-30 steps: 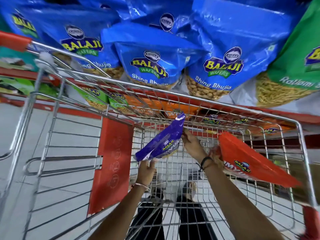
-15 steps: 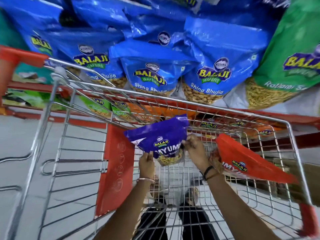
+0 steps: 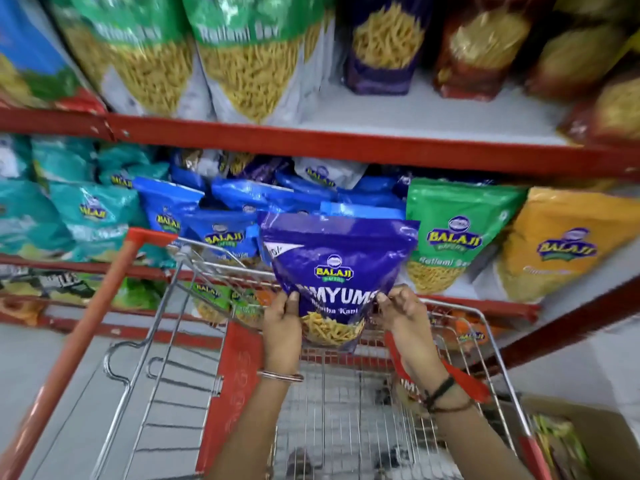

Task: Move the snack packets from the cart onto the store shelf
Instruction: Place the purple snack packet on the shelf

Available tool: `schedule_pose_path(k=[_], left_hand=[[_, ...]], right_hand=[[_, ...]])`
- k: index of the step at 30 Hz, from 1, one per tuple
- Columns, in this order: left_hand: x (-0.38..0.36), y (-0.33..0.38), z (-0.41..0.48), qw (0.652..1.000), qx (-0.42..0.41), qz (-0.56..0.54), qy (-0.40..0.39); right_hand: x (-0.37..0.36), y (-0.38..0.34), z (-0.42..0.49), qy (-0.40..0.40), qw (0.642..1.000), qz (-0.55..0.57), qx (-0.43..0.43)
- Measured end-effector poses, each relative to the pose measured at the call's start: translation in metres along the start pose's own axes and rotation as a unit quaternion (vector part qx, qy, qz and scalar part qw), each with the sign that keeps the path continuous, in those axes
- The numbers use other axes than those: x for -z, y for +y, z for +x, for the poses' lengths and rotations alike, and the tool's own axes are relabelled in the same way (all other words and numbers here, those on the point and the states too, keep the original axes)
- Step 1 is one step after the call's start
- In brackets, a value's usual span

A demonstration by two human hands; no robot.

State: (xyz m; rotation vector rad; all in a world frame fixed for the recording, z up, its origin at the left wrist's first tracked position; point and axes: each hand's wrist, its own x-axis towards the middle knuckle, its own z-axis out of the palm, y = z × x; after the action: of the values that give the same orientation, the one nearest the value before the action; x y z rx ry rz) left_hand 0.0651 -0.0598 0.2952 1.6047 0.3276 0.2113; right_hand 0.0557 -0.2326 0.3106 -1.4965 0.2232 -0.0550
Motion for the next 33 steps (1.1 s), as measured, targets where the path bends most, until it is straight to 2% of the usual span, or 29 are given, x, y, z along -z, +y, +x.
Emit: schedule_pose_path(k=[4, 9, 13, 20, 27, 33], left_hand=[[-0.006, 0.070, 0.003, 0.997, -0.063, -0.007, -0.031], [-0.018, 0.157, 0.015, 0.992, -0.092, -0.066, -0.063], [-0.032, 0.222, 0.028, 0.977, -0.165, -0.092, -0.094], [-0.076, 0.270, 0.080, 0.949, -0.241, -0.162, -0.125], [-0.110, 0.261, 0.150, 0.954, -0.234, -0.133, -0.133], [-0.127, 0.262, 0.209, 0.967, -0.186, -0.098, -0.143]], right_hand=[[0.008, -0.072, 0.007, -0.007, 0.998, 0.046, 0.052], [0.014, -0.158, 0.013, -0.011, 0.988, 0.063, 0.139], [0.021, -0.218, 0.027, -0.018, 0.974, 0.081, 0.212], [0.022, -0.272, 0.085, -0.007, 0.944, 0.102, 0.315], [0.019, -0.261, 0.158, 0.007, 0.960, 0.071, 0.272], [0.009, -0.261, 0.214, 0.027, 0.977, 0.079, 0.199]])
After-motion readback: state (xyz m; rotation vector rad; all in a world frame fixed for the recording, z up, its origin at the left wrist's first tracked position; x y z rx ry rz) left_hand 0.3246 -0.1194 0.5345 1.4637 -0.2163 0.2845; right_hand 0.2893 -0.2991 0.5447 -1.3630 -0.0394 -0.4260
